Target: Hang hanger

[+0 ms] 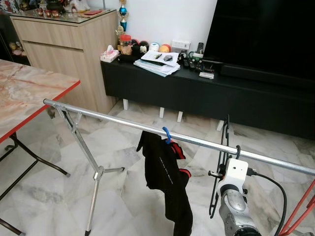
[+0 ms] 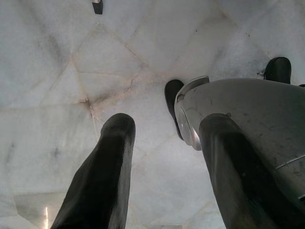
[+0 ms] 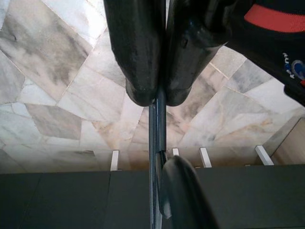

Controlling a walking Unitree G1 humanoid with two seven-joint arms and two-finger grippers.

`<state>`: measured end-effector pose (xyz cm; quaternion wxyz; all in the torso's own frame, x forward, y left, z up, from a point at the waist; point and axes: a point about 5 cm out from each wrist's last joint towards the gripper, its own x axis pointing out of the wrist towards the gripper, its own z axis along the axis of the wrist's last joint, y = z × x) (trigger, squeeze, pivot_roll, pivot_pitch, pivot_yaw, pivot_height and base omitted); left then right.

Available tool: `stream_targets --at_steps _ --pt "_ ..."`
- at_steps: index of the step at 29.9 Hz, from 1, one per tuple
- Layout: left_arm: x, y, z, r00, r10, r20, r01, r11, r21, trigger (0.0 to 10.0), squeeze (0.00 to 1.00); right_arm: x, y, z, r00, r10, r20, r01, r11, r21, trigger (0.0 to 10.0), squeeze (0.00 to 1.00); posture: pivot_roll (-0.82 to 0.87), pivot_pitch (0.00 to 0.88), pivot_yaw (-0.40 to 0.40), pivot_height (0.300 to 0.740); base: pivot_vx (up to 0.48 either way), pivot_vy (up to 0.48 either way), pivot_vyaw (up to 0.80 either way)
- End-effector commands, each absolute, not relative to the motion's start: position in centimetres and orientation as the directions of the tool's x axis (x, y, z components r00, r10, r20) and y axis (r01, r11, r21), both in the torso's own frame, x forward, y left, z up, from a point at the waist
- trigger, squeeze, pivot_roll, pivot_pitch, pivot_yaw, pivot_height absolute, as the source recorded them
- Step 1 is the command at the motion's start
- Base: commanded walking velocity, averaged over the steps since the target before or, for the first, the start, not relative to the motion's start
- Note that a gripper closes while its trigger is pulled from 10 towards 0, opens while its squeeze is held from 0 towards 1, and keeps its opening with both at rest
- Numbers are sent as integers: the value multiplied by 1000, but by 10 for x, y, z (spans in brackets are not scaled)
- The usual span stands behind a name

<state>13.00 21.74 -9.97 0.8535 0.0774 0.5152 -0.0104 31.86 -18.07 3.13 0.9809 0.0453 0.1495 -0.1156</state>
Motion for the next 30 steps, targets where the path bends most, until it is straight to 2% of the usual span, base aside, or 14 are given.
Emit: stream_targets --at_steps 1,14,22,23,24,30 --pt "125 212 -103 443 38 -896 128 986 105 10000 0 314 -179 26 924 -211 -320 241 969 57 10000 424 84 23 -40 740 0 0 0" --pt "125 212 -103 443 32 -896 140 985 104 10000 0 306 -174 18 923 -196 -330 229 971 64 10000 416 83 22 -41 740 0 0 0" --pt "125 212 -103 443 33 -896 141 984 106 10000 0 313 -179 26 925 -211 -316 248 965 82 10000 380 85 22 -41 740 0 0 0" --pt "125 212 -103 443 33 -896 141 984 106 10000 0 316 -180 28 927 -212 -310 248 965 81 10000 310 84 22 -42 740 0 0 0" --pt "125 212 -103 443 34 -896 140 984 107 10000 0 318 -181 32 931 -211 -298 245 966 82 10000 0 84 22 -43 740 0 0 0" --pt "125 212 -102 445 35 -895 141 984 108 10000 0 323 -181 39 943 -203 -264 235 967 97 10000 16 83 22 -42 740 0 0 0"
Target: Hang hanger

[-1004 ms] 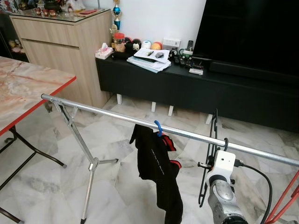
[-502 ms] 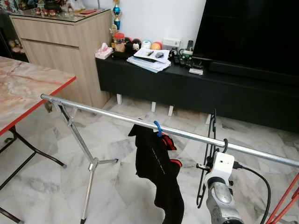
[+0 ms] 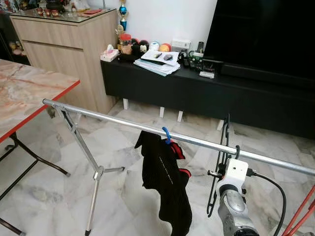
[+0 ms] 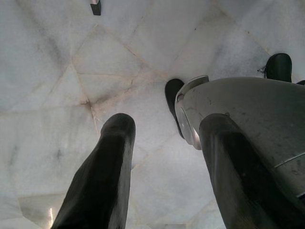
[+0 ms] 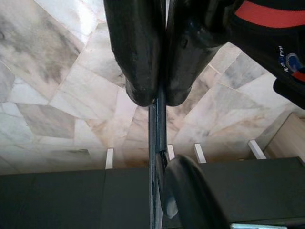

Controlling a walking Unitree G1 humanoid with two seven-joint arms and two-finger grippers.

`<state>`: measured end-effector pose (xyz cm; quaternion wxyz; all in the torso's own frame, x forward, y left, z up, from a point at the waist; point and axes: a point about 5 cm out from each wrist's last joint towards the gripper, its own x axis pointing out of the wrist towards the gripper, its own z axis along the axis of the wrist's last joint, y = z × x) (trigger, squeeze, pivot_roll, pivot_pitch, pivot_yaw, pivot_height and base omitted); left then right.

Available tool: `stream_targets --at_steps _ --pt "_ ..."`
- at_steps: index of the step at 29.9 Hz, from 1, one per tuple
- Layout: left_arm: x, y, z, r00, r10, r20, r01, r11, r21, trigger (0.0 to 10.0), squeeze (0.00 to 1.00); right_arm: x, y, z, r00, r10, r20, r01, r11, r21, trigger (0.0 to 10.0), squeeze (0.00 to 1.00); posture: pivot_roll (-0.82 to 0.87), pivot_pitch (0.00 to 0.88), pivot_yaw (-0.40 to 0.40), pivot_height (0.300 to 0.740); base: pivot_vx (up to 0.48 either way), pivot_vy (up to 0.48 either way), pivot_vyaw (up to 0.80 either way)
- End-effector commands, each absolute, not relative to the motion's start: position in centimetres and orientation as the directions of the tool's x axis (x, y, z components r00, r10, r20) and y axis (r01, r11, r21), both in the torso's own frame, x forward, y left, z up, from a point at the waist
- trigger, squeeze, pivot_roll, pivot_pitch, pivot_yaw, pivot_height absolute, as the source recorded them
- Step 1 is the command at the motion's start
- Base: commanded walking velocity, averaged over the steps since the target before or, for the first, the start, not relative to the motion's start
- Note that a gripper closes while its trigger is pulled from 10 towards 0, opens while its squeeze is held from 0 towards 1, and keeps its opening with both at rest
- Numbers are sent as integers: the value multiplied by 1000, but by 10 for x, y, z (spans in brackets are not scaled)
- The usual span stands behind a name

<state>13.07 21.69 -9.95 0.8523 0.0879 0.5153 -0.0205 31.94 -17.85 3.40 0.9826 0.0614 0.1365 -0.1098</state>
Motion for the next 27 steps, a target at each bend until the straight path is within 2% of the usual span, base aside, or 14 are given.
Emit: stream_targets --at_steps 1,2,3,4,5,6,14,27 --pt "125 212 -102 445 35 -895 141 984 108 10000 0 323 -181 39 943 -202 -264 235 967 97 10000 39 83 22 -42 740 0 0 0" --pt "125 212 -102 445 35 -895 141 984 108 10000 0 323 -180 39 944 -201 -264 234 967 100 10000 392 84 22 -42 740 0 0 0" --pt "125 212 -102 445 34 -895 141 984 108 10000 0 323 -179 39 944 -200 -264 233 967 102 10000 667 84 22 -42 740 0 0 0" --pt "125 212 -102 445 34 -895 141 984 107 10000 0 323 -179 38 943 -199 -265 233 967 102 10000 667 84 22 -42 740 0 0 0" --pt "125 212 -102 446 34 -895 140 984 107 10000 0 322 -179 38 943 -199 -266 233 967 103 10000 796 84 22 -42 740 0 0 0" --pt "125 212 -102 446 33 -895 140 984 106 10000 0 321 -178 37 942 -200 -271 235 967 103 10000 851 85 23 -42 740 0 0 0" --pt "125 212 -103 445 30 -895 143 984 104 10000 0 320 -179 35 936 -211 -281 248 963 106 10000 827 84 23 -41 740 0 0 0" --pt "125 211 -102 448 29 -893 140 985 102 10000 0 317 -183 45 959 -238 -152 257 958 125 10000 827 83 24 -45 740 0 0 0"
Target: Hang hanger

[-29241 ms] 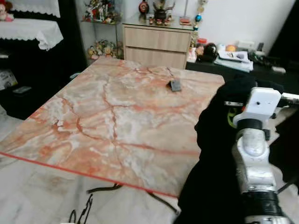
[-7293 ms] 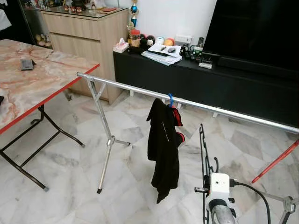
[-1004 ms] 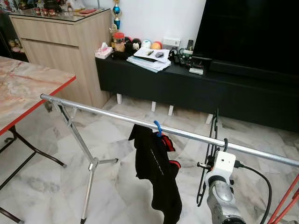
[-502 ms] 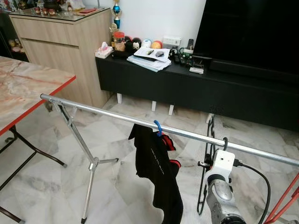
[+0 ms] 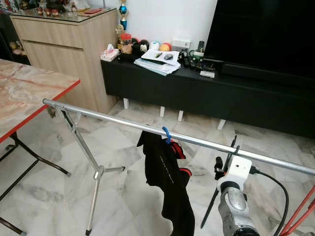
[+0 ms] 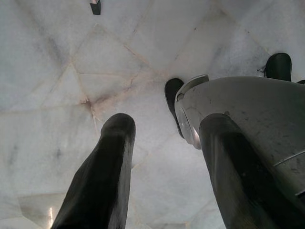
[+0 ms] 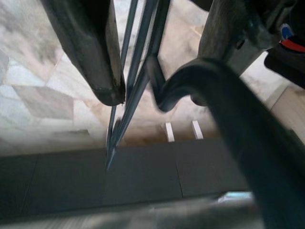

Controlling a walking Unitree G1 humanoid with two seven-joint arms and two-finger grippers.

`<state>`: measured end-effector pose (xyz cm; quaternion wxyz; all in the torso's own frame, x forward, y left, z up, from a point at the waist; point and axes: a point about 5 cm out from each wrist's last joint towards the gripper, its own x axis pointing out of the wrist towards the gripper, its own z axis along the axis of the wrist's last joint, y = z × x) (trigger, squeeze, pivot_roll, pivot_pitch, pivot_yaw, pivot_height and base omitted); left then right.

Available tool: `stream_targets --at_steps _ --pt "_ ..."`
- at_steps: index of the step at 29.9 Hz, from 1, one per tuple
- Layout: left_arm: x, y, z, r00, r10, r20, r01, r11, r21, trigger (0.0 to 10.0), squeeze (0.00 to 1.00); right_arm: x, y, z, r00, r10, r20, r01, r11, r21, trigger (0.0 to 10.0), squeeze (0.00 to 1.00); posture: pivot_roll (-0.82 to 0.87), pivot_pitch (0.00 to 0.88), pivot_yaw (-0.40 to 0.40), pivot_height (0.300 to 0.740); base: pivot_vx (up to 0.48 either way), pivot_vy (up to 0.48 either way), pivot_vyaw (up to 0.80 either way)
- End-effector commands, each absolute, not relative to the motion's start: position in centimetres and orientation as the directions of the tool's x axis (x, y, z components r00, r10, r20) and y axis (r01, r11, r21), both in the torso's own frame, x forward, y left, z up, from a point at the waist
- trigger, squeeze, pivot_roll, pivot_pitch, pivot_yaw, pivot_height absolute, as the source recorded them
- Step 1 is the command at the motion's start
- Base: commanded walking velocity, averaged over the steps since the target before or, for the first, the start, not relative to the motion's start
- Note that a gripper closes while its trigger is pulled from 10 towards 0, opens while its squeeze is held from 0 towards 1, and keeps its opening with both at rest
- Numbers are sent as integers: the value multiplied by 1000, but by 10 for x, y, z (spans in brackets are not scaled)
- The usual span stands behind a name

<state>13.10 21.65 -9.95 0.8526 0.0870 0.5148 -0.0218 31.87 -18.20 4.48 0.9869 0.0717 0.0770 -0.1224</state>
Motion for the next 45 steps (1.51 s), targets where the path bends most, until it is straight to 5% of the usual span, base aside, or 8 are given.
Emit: stream_targets --at_steps 1,21,34,36,38,39,45 --pt "125 211 -102 448 29 -893 140 985 102 10000 0 317 -183 45 959 -238 -152 257 958 125 10000 827 83 24 -45 740 0 0 0" --pt "126 212 -102 446 22 -895 151 984 99 10000 0 270 -179 49 989 -145 1 145 989 17 10000 808 74 21 -50 740 0 0 0" --pt "126 212 -102 448 22 -894 152 983 101 10000 0 224 -207 17 896 -392 -209 394 918 -37 10000 780 69 13 -53 740 0 0 0" --pt "127 212 -102 448 21 -894 154 983 101 10000 0 220 -207 5 865 -402 -300 420 907 -4 10000 686 69 13 -53 740 0 0 0" --pt "127 212 -102 449 21 -893 153 983 100 10000 0 220 -205 -4 853 -385 -353 407 913 -12 10000 204 74 11 -55 740 0 0 0" --pt "127 211 -102 450 21 -893 151 983 100 10000 0 221 -202 -10 842 -363 -399 387 922 -24 10000 55 74 12 -55 740 0 0 0" --pt "127 211 -102 450 22 -893 147 984 98 10000 0 221 -196 -34 773 -349 -530 394 919 -31 10000 0 76 6 -55 740 0 0 0"
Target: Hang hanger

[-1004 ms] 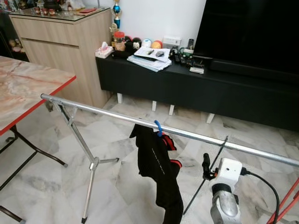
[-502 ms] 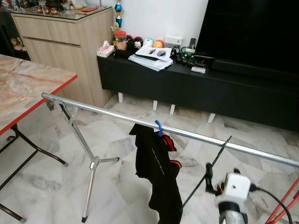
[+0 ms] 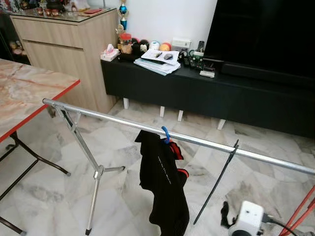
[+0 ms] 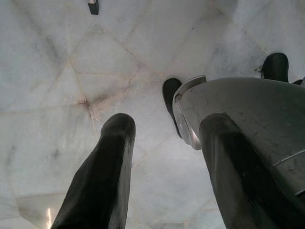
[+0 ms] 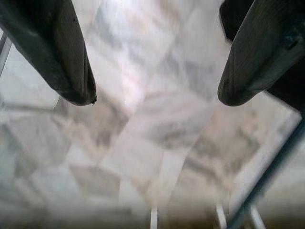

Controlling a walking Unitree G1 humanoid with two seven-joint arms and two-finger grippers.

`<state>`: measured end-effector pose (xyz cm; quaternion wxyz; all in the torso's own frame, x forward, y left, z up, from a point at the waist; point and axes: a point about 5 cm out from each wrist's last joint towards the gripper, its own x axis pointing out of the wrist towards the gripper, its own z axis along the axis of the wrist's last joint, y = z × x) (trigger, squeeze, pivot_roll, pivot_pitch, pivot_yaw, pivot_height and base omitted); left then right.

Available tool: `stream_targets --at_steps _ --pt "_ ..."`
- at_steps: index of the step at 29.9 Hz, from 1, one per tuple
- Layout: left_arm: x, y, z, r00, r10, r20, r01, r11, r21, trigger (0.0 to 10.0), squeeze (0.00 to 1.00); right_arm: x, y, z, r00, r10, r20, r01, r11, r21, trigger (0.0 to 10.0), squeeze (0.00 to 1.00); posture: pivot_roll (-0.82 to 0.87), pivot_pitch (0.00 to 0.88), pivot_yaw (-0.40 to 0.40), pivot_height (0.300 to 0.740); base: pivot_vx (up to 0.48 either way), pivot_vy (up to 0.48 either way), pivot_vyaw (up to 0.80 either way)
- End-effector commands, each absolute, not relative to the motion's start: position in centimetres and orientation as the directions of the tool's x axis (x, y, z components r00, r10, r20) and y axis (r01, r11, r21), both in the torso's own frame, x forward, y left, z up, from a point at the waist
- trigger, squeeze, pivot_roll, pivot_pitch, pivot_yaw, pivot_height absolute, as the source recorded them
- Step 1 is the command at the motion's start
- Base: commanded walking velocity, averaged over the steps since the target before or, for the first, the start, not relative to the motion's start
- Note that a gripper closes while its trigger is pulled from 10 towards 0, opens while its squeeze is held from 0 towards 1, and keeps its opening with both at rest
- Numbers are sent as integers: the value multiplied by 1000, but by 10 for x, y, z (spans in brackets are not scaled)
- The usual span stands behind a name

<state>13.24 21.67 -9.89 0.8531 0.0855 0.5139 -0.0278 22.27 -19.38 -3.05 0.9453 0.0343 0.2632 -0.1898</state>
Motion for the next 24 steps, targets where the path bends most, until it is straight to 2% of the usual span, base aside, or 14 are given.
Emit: stream_targets --at_steps 1,10,15,24 --pt "127 211 -102 450 21 -893 147 984 98 10000 0 220 -195 -36 763 -344 -547 386 921 -41 10000 0 76 6 -55 740 0 0 0" --pt "128 211 -102 451 22 -892 143 985 97 10000 0 202 -190 -67 643 -292 -708 332 939 -86 10000 0 75 6 -49 740 0 0 0" --pt "127 212 -102 447 35 -894 142 984 110 10000 0 185 -183 -81 606 -170 -777 192 979 -65 10000 0 72 10 -45 740 0 0 0" --pt "127 213 -102 449 63 -891 104 987 122 10000 0 165 -177 -93 542 -63 -838 46 998 -45 10000 0 54 21 -41 740 0 0 0"
